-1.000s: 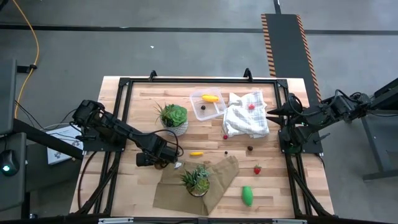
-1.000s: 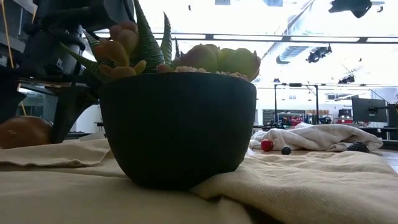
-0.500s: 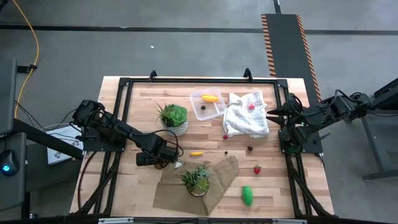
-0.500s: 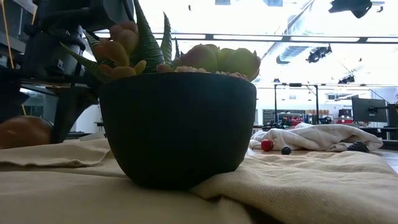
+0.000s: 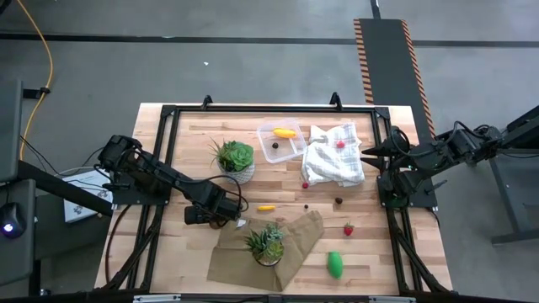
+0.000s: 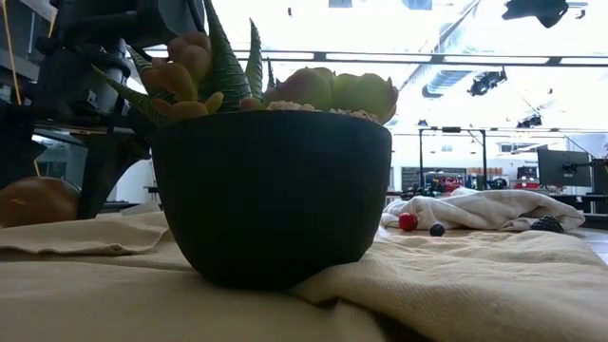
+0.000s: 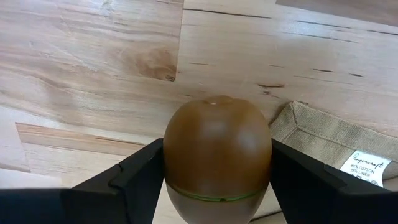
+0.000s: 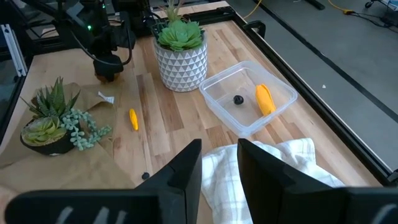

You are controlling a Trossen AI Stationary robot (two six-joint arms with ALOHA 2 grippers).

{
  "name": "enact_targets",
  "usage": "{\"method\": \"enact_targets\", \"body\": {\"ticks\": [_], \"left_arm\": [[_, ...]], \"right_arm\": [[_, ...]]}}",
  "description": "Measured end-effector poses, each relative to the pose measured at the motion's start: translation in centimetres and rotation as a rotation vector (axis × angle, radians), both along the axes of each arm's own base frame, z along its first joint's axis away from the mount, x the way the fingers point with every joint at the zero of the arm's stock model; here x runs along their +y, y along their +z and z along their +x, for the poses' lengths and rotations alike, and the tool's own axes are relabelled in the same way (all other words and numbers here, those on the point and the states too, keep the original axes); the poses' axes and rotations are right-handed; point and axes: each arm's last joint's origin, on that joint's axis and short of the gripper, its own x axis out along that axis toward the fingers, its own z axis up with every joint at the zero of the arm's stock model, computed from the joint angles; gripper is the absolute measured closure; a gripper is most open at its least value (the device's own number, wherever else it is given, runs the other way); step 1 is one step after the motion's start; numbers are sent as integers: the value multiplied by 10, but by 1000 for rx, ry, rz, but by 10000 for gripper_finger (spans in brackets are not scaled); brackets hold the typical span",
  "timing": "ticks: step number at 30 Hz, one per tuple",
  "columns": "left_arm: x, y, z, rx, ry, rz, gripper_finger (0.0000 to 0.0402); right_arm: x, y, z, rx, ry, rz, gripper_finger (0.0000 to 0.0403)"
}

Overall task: Pick and placing Produce into tupperware
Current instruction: Put the brown kiwi into the transparent bin

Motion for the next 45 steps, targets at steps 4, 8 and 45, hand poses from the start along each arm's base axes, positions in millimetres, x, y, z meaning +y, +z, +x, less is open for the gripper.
{"method": "enact_targets", "body": {"ticks": [4,8,45], "left_arm": [[0,0,0,-1,0,0,168],[0,0,1,-6,0,-1,164],[-1,0,3,-29,-10,-6,142]], "right_arm": [[0,0,0,0,0,0,308],[0,0,0,0,0,0,308],[0,0,0,2,4,-6,308]]}}
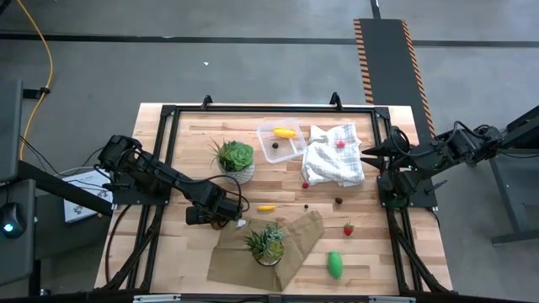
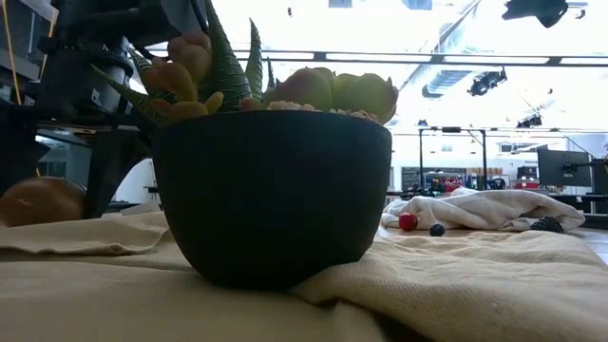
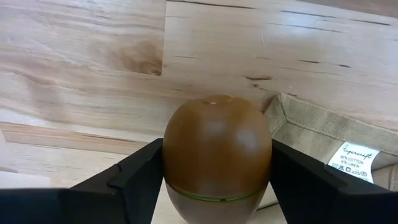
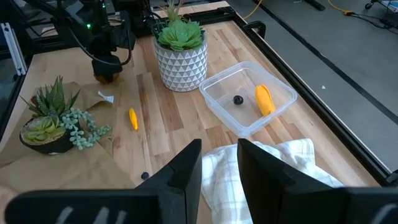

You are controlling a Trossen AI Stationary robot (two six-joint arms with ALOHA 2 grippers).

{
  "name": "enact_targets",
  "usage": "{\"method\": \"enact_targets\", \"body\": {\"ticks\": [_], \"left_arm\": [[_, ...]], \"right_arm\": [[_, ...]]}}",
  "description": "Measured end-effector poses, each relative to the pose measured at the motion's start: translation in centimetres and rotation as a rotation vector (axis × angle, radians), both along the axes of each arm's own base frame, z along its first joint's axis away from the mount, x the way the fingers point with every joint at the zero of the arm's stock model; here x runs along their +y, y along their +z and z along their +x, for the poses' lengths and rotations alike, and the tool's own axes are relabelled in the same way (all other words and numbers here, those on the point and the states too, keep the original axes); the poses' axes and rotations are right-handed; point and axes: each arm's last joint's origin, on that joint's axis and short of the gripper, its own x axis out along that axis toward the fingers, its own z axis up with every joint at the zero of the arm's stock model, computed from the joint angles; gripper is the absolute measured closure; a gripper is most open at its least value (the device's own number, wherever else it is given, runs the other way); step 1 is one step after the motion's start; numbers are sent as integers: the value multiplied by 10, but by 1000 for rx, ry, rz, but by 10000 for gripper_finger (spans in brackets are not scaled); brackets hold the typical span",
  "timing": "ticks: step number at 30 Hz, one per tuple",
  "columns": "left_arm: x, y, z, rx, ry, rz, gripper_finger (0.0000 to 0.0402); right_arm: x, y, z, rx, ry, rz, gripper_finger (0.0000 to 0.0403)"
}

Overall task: Pick and placing Produce into tupperware
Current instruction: Put the brown kiwi into the transparent bin

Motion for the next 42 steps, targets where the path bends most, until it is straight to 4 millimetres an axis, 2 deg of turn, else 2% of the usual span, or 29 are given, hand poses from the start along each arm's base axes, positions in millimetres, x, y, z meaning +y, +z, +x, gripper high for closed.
{"method": "enact_targets", "body": {"ticks": [8,17,24,32,42], "left_arm": [[0,0,0,0,-1,0,164],[0,0,0,2,-1,1,146],[0,0,0,1,-7,3,175],[0,0,0,0,-8,8,165],[0,0,0,-1,-8,9,174]], "right_arm": [[0,0,0,0,0,0,308],[0,0,0,-1,-2,2,308],[0,0,0,-1,-1,3,308],[0,0,0,-1,-2,3,308],[0,0,0,-1,-2,3,308]]}}
